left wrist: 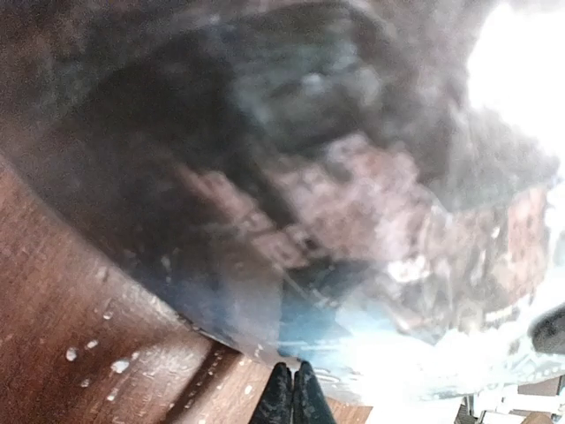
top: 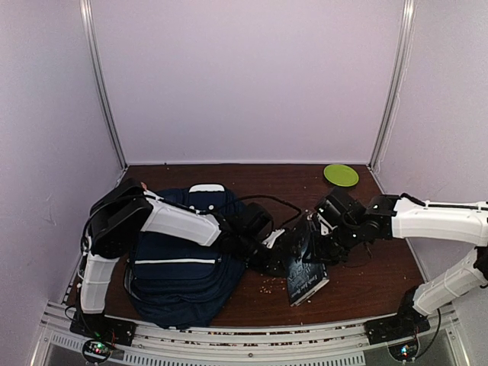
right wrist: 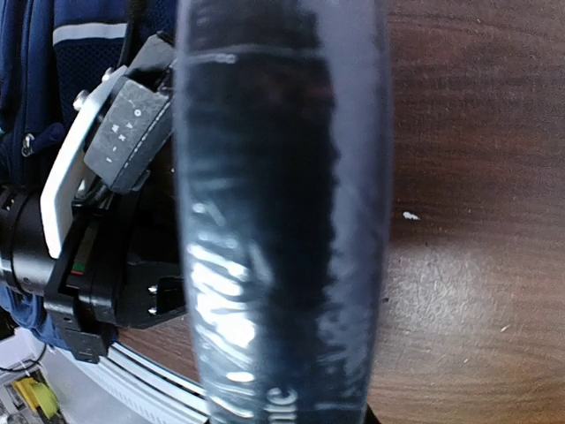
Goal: Pack the student bag
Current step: Pick up the book from the center of the board, then place the book in the student bag.
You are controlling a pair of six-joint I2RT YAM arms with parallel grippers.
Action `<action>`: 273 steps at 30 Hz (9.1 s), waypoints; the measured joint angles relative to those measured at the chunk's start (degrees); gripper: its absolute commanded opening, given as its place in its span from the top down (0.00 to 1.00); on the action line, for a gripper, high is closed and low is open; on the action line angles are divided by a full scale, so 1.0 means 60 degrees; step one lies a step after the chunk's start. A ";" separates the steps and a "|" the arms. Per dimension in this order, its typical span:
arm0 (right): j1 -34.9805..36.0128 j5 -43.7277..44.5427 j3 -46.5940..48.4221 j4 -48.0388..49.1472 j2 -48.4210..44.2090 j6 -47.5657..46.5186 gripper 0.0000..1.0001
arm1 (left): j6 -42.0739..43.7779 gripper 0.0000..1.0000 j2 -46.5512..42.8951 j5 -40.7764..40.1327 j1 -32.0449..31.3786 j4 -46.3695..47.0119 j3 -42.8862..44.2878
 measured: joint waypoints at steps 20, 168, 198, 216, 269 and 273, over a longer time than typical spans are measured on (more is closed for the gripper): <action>0.0226 0.0929 -0.0856 -0.0375 -0.4728 -0.2626 1.00 | 0.2018 0.02 -0.6043 -0.3483 0.0233 -0.2080 0.0244; 0.2288 0.5497 -0.4171 0.2637 -0.9315 -0.3880 1.00 | 0.5206 0.29 0.1195 -0.8582 0.1446 -0.8393 0.9395; 0.2160 0.7461 -0.4022 0.0852 -0.9759 -0.2823 1.00 | 0.4801 0.26 0.0503 -0.9209 -0.0783 -0.7548 0.6007; 0.2157 0.7450 -0.4022 0.0772 -0.9766 -0.2721 1.00 | 0.4459 0.30 0.0827 -0.8776 -0.0393 -0.7366 0.5967; 0.1497 0.3679 -0.3931 0.5854 -0.4870 0.2055 1.00 | 0.4269 1.00 -0.5442 -0.9515 -0.0055 -0.6360 0.2044; 0.1475 0.2987 -0.3931 0.6972 -0.3570 0.2575 1.00 | 0.4160 1.00 -0.5668 -0.9293 -0.0029 -0.6229 0.1818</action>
